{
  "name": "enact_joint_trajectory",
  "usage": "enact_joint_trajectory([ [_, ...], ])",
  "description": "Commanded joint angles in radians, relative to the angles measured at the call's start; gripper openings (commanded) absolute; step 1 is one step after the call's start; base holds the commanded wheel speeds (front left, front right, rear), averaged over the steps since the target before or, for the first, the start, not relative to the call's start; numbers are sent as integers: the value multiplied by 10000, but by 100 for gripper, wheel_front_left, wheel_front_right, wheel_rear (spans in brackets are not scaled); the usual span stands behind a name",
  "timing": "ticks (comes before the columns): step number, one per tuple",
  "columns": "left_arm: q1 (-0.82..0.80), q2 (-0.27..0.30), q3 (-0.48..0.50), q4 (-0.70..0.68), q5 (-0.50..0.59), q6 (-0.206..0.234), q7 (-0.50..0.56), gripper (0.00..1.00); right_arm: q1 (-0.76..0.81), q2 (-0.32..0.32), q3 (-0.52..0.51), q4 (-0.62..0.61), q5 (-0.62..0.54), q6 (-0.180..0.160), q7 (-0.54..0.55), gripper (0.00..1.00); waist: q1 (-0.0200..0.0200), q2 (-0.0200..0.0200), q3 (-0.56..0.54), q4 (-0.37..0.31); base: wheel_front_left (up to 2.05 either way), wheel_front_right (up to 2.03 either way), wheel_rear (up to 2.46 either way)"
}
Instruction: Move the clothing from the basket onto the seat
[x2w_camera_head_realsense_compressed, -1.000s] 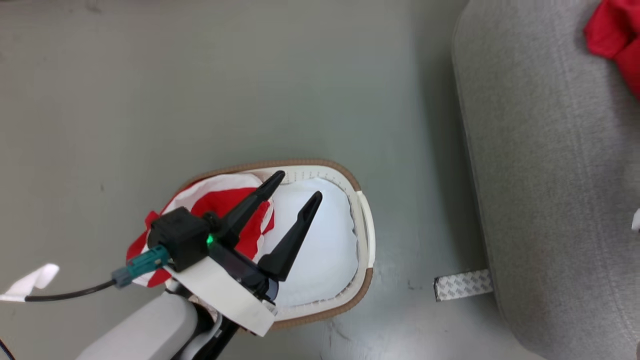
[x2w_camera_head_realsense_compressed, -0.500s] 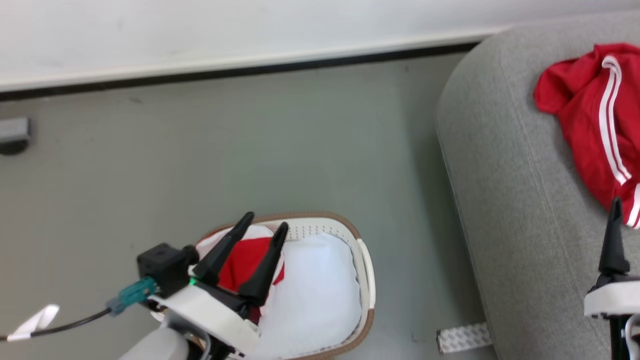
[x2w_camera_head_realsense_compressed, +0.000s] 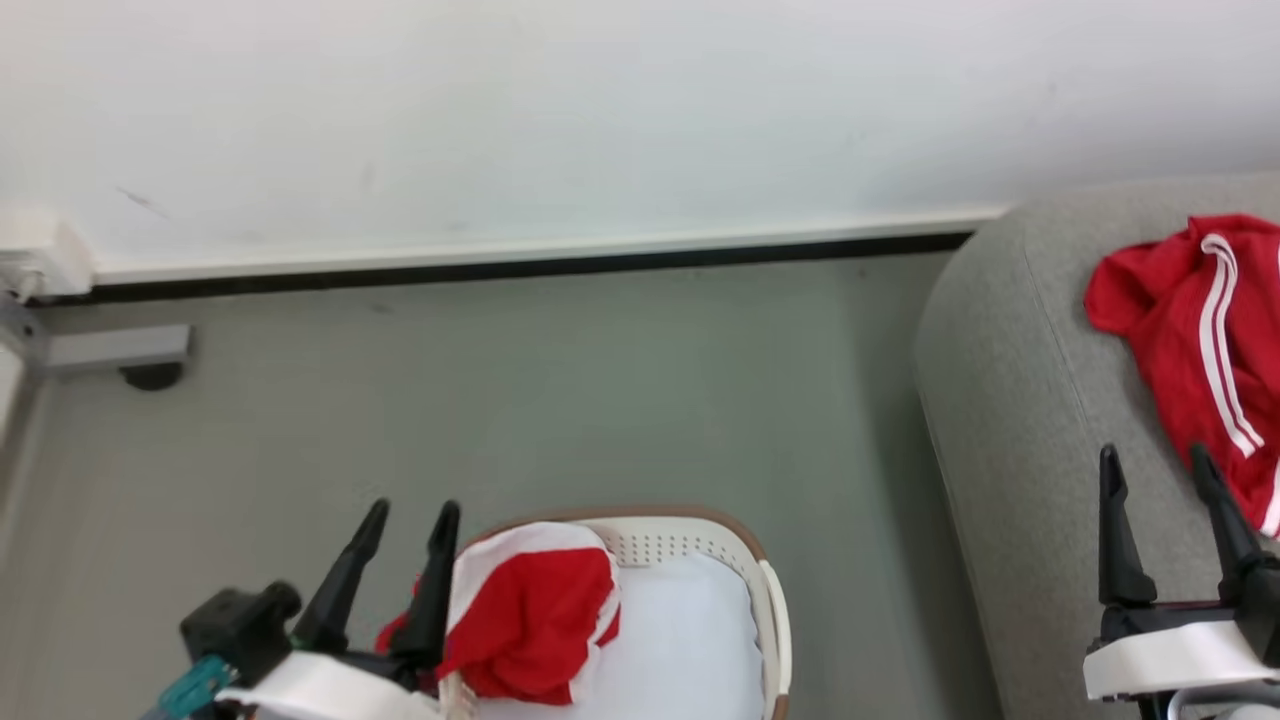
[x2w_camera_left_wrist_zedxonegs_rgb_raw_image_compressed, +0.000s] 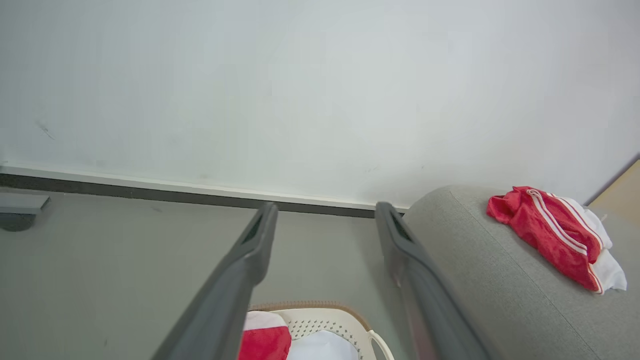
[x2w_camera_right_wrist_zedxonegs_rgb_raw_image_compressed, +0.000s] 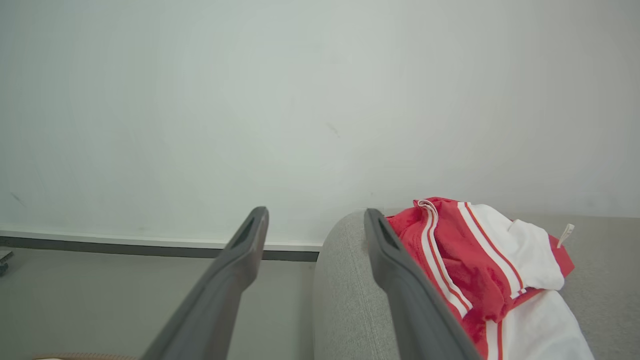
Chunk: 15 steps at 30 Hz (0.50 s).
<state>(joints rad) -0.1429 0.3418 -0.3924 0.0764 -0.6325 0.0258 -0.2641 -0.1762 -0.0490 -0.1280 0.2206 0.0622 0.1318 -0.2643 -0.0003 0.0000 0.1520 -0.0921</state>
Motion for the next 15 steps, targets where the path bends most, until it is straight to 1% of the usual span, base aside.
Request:
enact_joint_trajectory([
  [1,380,-222,412,81,309,-152,-3,100,257,-32,81,-65,83,-23,-1,100,3,0,-339,258,0,0,0],
  [8,1192,-1076,1894,437,1389,-799,-4,100,908,-24,576,95,317,-23,1,100,3,0,-974,613,0,0,0],
  [15,1695,-1664,2756,705,2244,-1254,-4,100,1342,-30,1132,305,586,-22,-1,100,3,0,-1371,679,0,0,0],
])
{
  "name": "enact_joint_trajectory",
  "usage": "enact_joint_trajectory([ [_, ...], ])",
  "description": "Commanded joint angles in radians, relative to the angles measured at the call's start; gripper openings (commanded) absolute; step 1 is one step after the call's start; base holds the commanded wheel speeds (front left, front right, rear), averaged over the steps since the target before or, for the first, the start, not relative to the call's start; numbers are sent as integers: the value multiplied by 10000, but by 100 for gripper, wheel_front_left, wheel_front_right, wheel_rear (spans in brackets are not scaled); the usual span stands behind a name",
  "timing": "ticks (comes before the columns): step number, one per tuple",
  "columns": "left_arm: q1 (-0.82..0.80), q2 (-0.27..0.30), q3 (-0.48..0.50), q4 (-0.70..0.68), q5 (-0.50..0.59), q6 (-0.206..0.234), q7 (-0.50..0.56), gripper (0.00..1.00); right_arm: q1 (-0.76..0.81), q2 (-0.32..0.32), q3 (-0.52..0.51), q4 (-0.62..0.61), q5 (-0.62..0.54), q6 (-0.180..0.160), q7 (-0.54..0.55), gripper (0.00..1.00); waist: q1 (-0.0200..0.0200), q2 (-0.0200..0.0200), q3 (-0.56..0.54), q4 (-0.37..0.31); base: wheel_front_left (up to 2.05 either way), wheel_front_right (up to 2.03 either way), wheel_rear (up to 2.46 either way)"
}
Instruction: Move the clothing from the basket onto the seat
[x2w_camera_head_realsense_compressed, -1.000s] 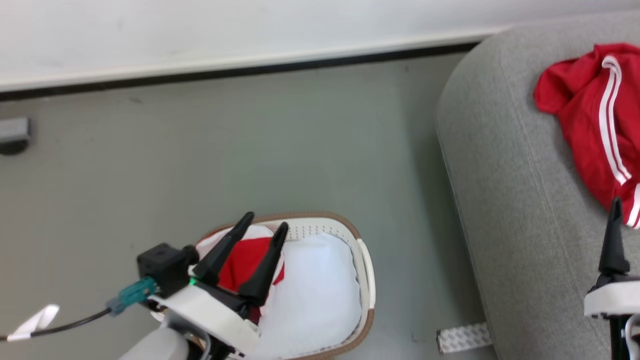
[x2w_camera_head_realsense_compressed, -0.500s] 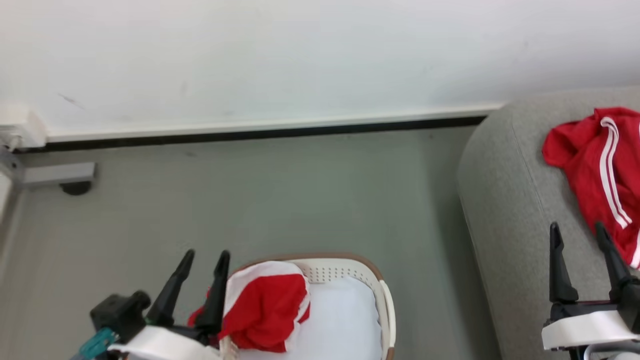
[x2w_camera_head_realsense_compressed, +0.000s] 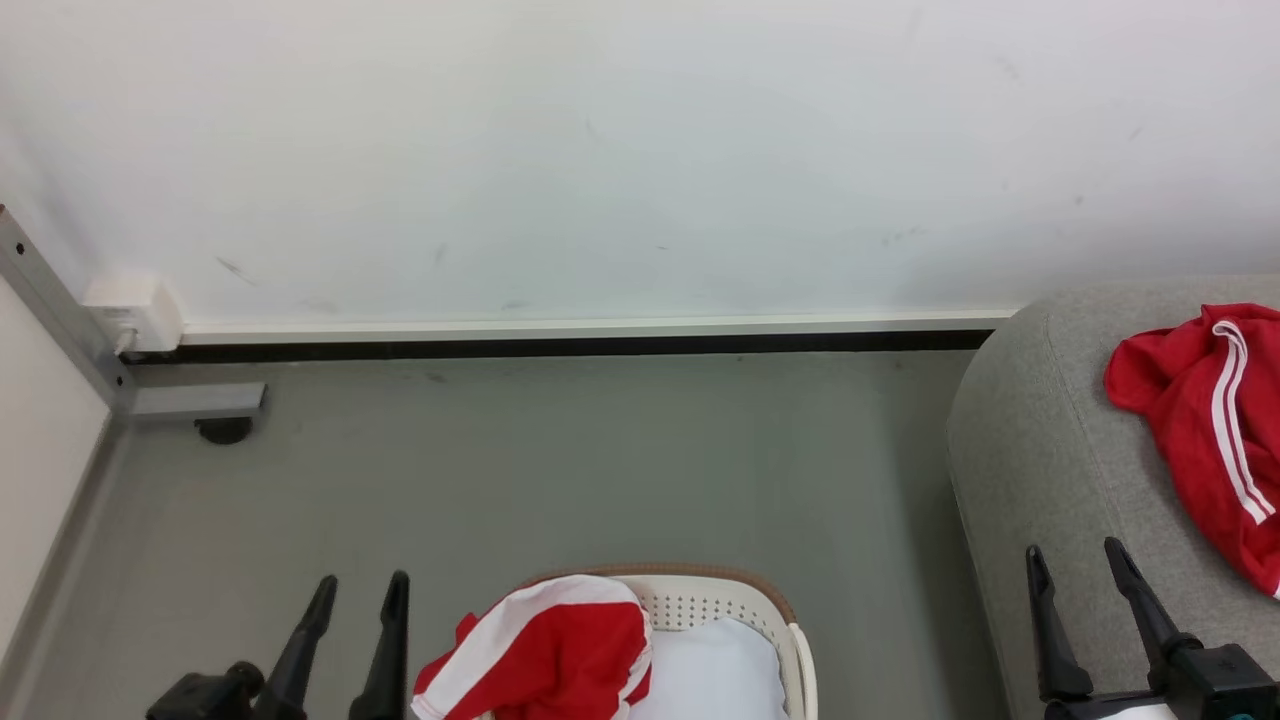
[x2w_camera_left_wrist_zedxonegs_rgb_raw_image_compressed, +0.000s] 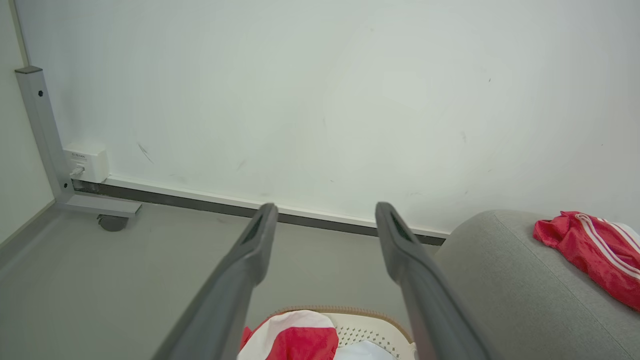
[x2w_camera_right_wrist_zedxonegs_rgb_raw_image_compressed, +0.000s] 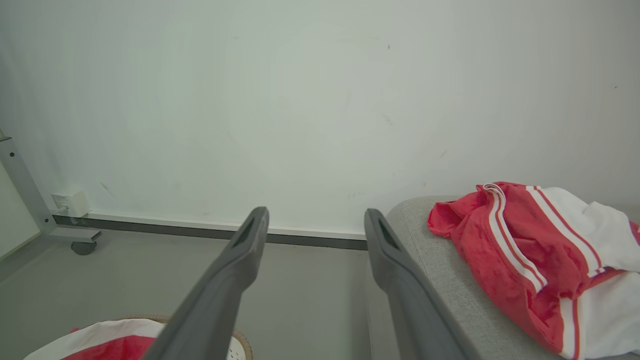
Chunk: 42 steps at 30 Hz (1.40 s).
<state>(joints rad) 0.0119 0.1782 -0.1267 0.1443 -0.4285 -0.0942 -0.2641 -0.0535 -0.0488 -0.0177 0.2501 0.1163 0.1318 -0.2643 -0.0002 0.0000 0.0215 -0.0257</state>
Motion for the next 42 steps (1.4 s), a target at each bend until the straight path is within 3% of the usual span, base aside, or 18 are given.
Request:
enact_joint_trajectory([
  [1,183,-84,161,63,289,-107,-4,100,153,-32,64,35,100,-22,0,100,2,0,-101,21,0,0,0],
  [18,355,-547,741,286,941,-367,-5,100,356,-32,320,301,338,-23,0,100,2,0,-327,-102,0,0,0],
  [42,298,-569,618,355,789,-378,-5,100,268,-32,315,244,318,-23,0,100,2,0,-280,-381,0,0,0],
])
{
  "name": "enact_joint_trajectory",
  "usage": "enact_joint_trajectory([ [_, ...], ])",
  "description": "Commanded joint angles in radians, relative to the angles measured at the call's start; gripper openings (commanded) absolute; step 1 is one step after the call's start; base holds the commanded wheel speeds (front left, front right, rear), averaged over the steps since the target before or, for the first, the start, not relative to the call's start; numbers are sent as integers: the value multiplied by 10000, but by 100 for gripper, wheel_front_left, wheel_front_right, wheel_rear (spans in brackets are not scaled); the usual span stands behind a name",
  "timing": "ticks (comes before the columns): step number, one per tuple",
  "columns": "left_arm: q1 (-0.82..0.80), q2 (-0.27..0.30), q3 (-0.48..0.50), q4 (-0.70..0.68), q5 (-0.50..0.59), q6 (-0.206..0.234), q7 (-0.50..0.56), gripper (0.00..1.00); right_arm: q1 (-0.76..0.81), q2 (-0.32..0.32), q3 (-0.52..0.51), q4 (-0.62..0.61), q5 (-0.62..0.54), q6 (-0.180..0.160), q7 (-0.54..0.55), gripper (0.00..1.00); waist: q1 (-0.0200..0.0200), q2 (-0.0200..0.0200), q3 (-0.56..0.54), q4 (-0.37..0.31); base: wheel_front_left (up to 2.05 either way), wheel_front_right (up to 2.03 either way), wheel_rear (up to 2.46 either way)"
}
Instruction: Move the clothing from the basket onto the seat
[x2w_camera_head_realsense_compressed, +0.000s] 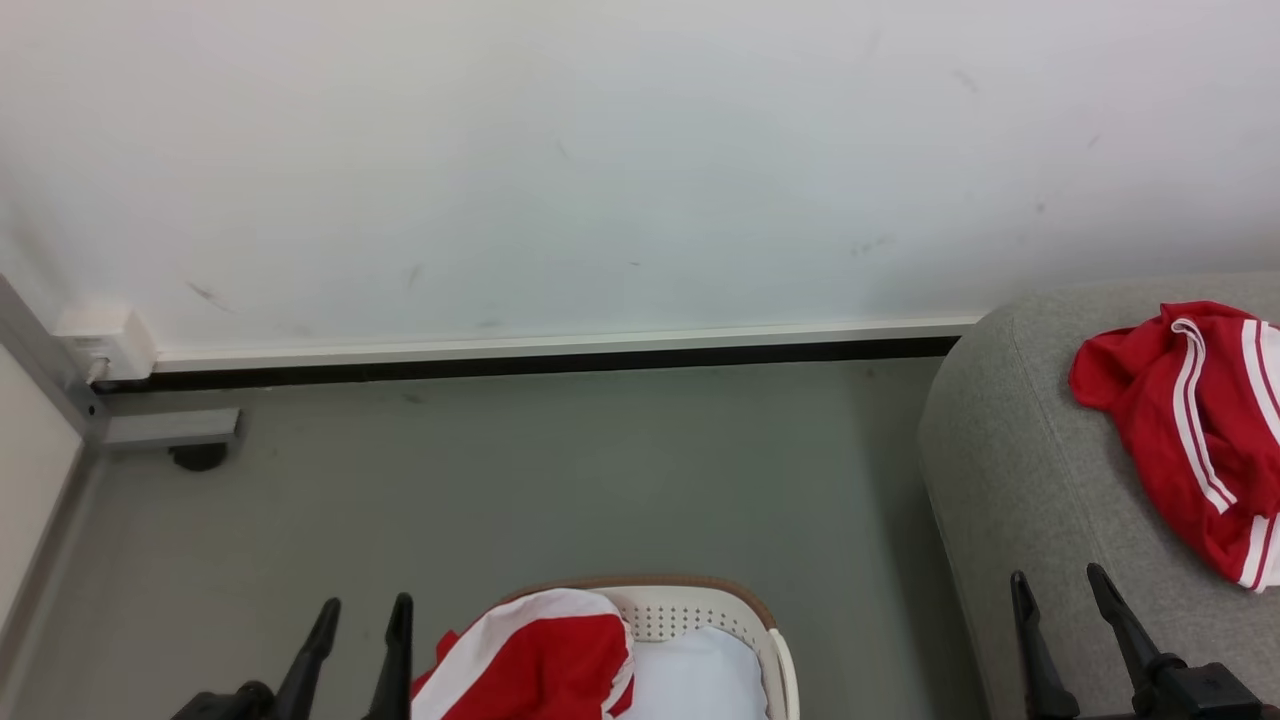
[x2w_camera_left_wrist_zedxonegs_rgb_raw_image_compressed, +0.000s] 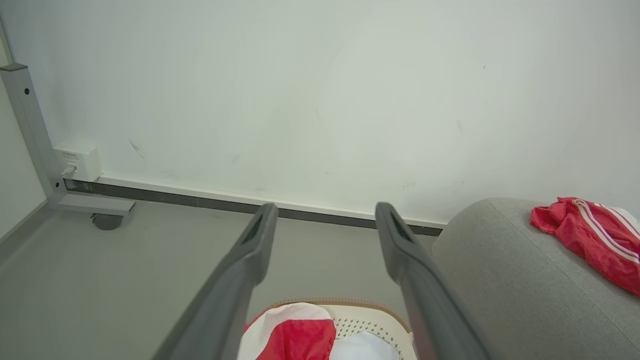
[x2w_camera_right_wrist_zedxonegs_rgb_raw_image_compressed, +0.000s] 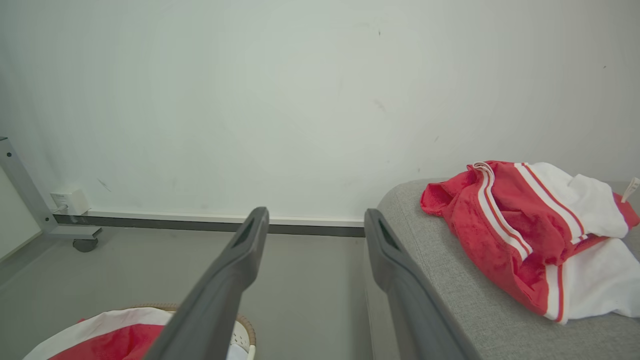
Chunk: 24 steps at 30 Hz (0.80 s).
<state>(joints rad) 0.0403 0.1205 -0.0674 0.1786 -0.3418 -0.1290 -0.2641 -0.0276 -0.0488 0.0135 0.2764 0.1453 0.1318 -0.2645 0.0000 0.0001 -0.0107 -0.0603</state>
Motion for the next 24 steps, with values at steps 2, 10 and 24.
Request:
enact_joint_trajectory([
  [2,-49,31,-8,118,-64,-30,-5,100,-48,-32,7,-27,40,-23,2,100,0,-1,159,-121,0,0,0],
  [10,-1497,395,-777,1286,381,-18,101,100,-656,-32,-81,-351,20,-23,2,100,0,-1,1569,-594,0,0,0],
  [24,-5564,1118,-2884,4486,570,-12,2122,100,-2247,-22,16,-1213,583,-22,4,100,0,-1,5508,-1639,0,0,0],
])
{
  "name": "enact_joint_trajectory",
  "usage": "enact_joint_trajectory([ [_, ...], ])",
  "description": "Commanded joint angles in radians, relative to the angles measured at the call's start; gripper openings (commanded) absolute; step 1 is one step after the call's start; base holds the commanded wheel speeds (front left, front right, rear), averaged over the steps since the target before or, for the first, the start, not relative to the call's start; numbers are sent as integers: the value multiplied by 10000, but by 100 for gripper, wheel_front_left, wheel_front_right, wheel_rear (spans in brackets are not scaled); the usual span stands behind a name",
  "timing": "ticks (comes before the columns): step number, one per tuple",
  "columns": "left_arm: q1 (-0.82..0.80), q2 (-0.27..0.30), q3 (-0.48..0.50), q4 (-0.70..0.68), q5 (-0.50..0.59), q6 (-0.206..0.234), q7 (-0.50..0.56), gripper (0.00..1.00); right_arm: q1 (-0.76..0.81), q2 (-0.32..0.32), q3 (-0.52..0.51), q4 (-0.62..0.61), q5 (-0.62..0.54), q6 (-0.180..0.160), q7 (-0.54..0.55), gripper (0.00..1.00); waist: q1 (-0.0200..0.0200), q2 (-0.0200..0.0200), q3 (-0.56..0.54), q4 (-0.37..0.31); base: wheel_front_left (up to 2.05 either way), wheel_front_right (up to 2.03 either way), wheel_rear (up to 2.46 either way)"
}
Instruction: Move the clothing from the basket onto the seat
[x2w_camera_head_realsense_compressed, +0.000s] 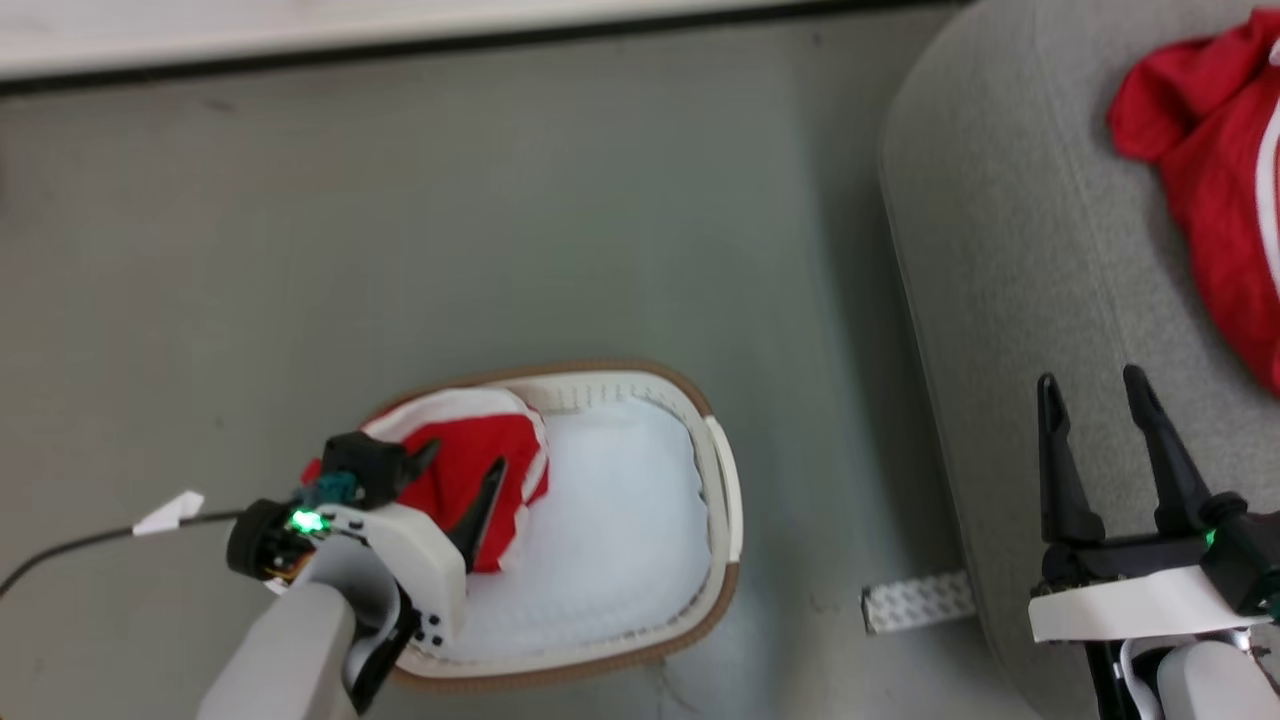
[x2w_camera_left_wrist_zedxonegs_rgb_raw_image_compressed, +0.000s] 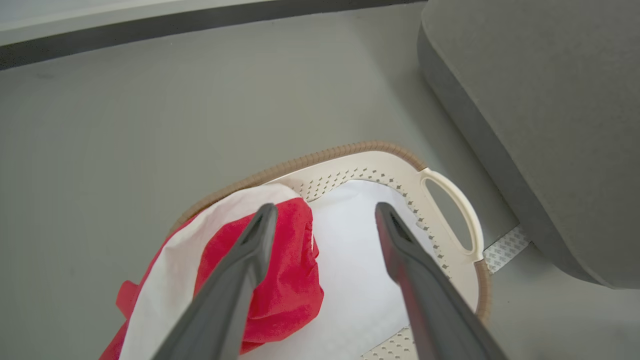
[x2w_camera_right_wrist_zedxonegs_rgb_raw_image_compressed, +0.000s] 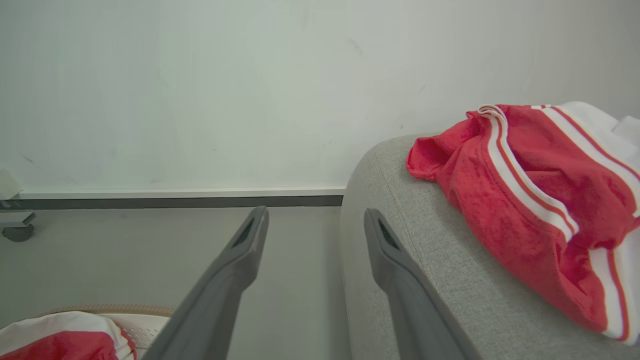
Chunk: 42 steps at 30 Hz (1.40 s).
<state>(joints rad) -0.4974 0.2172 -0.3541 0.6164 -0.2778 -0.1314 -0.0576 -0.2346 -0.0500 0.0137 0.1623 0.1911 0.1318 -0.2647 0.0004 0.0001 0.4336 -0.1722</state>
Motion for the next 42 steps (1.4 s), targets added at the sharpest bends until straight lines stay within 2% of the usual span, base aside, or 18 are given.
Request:
enact_joint_trajectory([
  [1,-371,183,-99,357,-72,13,125,100,-242,-11,8,-137,153,-22,6,100,-4,-1,1256,-569,0,0,0],
  [8,-1552,413,-497,2143,251,115,566,100,-615,-12,42,-610,277,-24,6,100,-4,-1,2417,-780,0,0,0],
  [13,-2340,500,-571,3104,471,328,502,100,-798,-11,151,-878,393,-24,4,100,-4,-1,3065,-931,0,0,0],
  [20,-3126,654,-686,4264,581,357,297,100,-887,-15,309,-1150,670,-24,6,100,-4,-1,3633,-1221,0,0,0],
  [21,-3164,619,-692,4424,557,341,270,45,-871,-12,301,-1165,689,-22,6,100,-4,-1,3658,-1236,0,0,0],
  [22,-3204,576,-739,4570,568,311,212,0,-846,-12,289,-1173,711,-24,6,100,-4,-1,3666,-1246,0,0,0],
  [26,-3309,138,-812,4825,238,102,-251,0,-676,-12,133,-990,678,-22,6,100,-4,-1,3351,-1076,0,0,0],
  [30,-3354,-116,-857,4914,-94,72,-726,0,-557,-15,34,-782,574,-24,6,100,-4,-1,2610,-727,0,0,0],
  [37,-3122,-772,-1236,4690,-745,1,-1258,0,-344,-20,125,-312,324,-24,6,100,-4,-1,761,-141,0,0,0],
  [42,-2737,-1045,-1654,4120,-1516,5,-1337,0,119,-22,33,73,164,-22,6,100,-4,-1,-646,290,0,0,0],
])
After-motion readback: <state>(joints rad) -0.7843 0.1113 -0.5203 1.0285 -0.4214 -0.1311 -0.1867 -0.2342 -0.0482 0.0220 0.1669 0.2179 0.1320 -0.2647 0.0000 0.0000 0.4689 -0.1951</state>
